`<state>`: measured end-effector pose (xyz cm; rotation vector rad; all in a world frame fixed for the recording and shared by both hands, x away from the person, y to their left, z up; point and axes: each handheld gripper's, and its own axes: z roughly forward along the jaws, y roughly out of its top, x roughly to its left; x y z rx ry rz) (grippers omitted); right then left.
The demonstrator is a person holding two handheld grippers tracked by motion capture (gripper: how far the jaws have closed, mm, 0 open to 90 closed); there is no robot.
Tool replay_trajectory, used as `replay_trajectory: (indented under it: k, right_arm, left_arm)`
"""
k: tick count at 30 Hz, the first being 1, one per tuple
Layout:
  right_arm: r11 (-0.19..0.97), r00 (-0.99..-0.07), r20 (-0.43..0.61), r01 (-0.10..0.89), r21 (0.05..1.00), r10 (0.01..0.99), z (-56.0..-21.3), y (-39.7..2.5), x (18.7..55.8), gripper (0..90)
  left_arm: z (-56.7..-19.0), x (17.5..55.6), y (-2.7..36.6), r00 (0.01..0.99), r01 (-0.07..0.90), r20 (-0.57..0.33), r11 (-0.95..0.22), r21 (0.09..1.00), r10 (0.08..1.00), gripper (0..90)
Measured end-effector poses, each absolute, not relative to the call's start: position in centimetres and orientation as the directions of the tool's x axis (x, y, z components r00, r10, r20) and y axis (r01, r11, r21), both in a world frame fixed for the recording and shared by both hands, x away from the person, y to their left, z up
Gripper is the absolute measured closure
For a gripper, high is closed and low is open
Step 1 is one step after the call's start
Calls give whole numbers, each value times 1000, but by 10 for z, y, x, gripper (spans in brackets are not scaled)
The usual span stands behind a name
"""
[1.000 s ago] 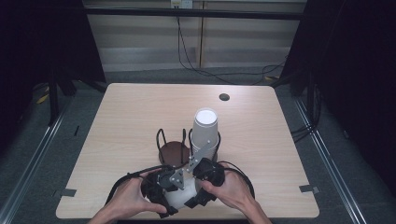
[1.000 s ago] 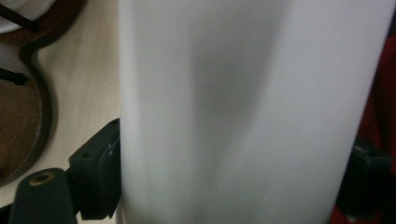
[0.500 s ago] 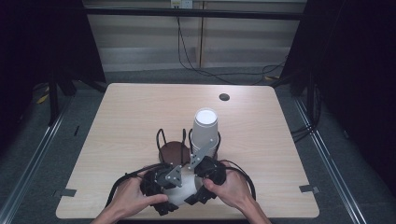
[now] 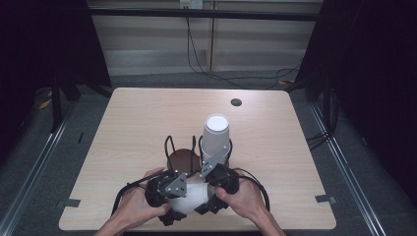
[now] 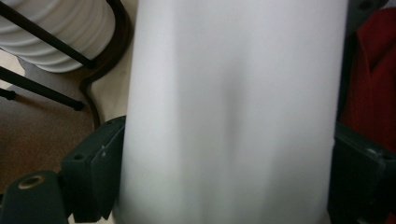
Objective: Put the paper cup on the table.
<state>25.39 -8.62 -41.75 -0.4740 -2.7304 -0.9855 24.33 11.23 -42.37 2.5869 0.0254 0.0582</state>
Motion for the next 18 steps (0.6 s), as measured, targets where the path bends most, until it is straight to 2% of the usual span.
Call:
replay_trajectory:
  k: [18]
  right_arm:
    - [714, -915, 314, 396, 578, 254, -421, -94, 257, 239]
  left_arm:
    - [-408, 253, 137, 997, 68, -27, -723, 688, 67, 116]
